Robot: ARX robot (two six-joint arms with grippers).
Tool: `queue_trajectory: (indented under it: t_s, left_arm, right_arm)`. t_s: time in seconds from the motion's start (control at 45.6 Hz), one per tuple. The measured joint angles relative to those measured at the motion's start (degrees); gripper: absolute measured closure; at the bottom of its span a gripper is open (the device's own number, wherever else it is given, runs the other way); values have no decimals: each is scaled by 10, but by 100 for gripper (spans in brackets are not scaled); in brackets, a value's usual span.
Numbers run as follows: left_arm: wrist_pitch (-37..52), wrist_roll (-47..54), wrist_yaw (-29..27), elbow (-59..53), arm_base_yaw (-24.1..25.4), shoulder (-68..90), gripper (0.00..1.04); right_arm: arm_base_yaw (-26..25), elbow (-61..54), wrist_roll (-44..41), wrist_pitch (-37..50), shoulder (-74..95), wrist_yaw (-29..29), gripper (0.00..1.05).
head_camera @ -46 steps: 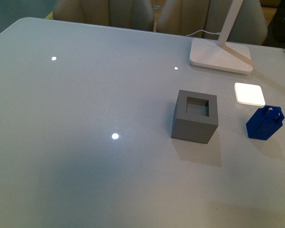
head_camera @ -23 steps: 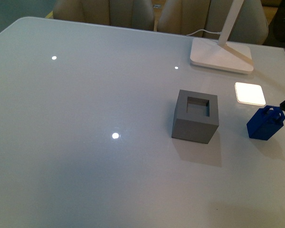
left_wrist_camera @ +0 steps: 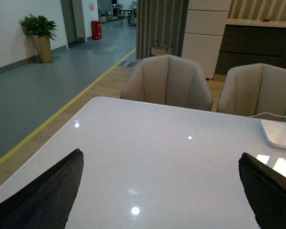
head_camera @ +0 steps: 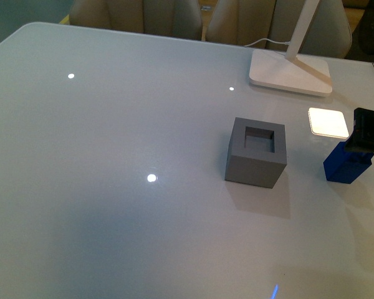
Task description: Insert blue part into gray base
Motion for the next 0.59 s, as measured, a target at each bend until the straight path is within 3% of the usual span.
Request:
queue_trajectory:
  t_s: [0.395,0.593]
  left_arm:
    - [0,0,0,0,0,0,7]
    - [0,0,0,0,0,0,7]
  right_arm:
    - [14,106,32,-36,91,-2,9]
    - [18,124,34,-47,104,-2,37]
